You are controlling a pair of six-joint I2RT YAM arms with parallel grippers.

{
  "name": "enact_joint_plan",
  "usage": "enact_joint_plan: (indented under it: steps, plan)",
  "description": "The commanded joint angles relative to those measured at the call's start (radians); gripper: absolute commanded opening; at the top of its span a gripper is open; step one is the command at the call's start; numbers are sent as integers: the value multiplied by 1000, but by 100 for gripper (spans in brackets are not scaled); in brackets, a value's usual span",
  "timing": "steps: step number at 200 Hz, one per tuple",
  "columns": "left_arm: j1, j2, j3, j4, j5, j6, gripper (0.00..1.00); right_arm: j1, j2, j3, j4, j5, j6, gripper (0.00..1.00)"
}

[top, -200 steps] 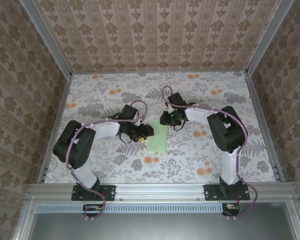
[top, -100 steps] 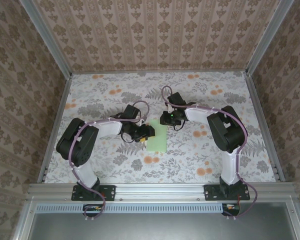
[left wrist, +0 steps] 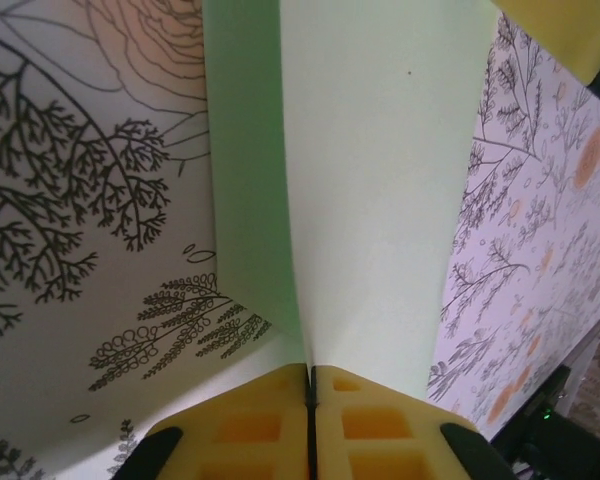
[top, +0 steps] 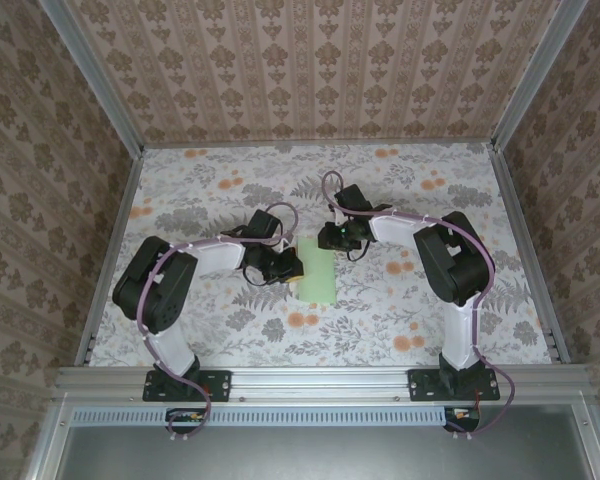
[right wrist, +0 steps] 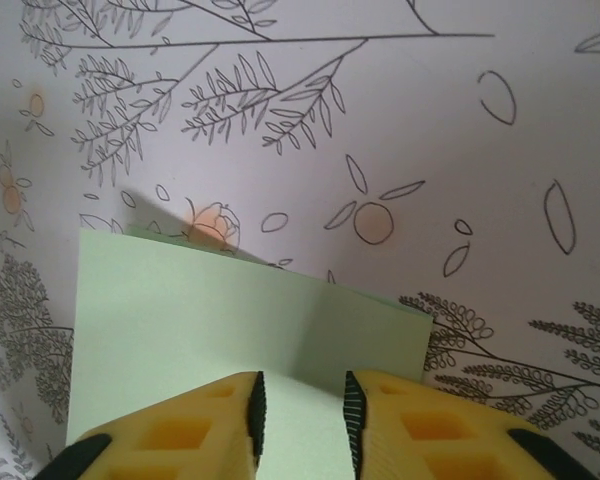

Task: Fold a paper plane with a square sheet of paper (fold left side to right side)
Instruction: Third fold the triangle at the center of the table.

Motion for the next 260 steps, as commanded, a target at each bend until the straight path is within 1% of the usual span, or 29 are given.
enact_joint_plan:
  steps: [1, 14, 27, 45, 60, 82, 98, 104, 110, 134, 150, 156, 161, 167, 191, 214, 237, 260]
  plan:
    - [-4, -44, -10, -17, -9, -64, 3, 1, -60, -49, 40, 29, -51, 38]
    - [-6, -48, -16, -12, -8, -97, 0, 2, -116, -86, 62, 47, -78, 44]
    - [-9, -50, -16, -12, -7, -125, 0, 4, -180, -136, 80, 68, -105, 48]
    - [-10, -53, -20, -8, -3, -156, 0, 14, -287, -242, 122, 81, -132, 53]
    - [-12, -51, -24, 2, 2, -180, 0, 47, -389, -336, 143, 117, -164, 58]
    - [-15, -48, -26, 12, 14, -200, 0, 132, -522, -460, 157, 185, -195, 65]
    - [-16, -44, -24, 17, 21, -208, 0, 218, -596, -527, 165, 240, -212, 70]
    - [-18, -44, -22, 17, 23, -208, 0, 253, -601, -547, 168, 257, -217, 72]
    - [-18, -43, -21, 19, 24, -208, 0, 288, -642, -564, 170, 280, -226, 73]
    - [-19, -42, -16, 14, 25, -206, 0, 418, -655, -600, 189, 355, -265, 79]
    - [-21, -41, -17, 14, 27, -205, 0, 475, -630, -600, 201, 375, -291, 88]
    - [-21, -42, -16, 14, 27, -205, 0, 491, -616, -598, 206, 379, -299, 89]
    - [-22, -41, -16, 14, 27, -205, 0, 500, -615, -595, 209, 381, -304, 89]
    - [-22, -42, -16, 14, 27, -205, 0, 511, -568, -586, 211, 385, -313, 90]
    - [-22, -45, -17, 12, 27, -204, 0, 541, -490, -534, 206, 404, -341, 90]
    - [-23, -48, -18, 9, 28, -202, 0, 546, -430, -491, 204, 416, -353, 89]
    - [-23, -47, -18, 8, 28, -200, 0, 545, -402, -466, 213, 435, -356, 83]
    - [-23, -42, -16, 8, 32, -200, 0, 545, -376, -443, 210, 444, -361, 73]
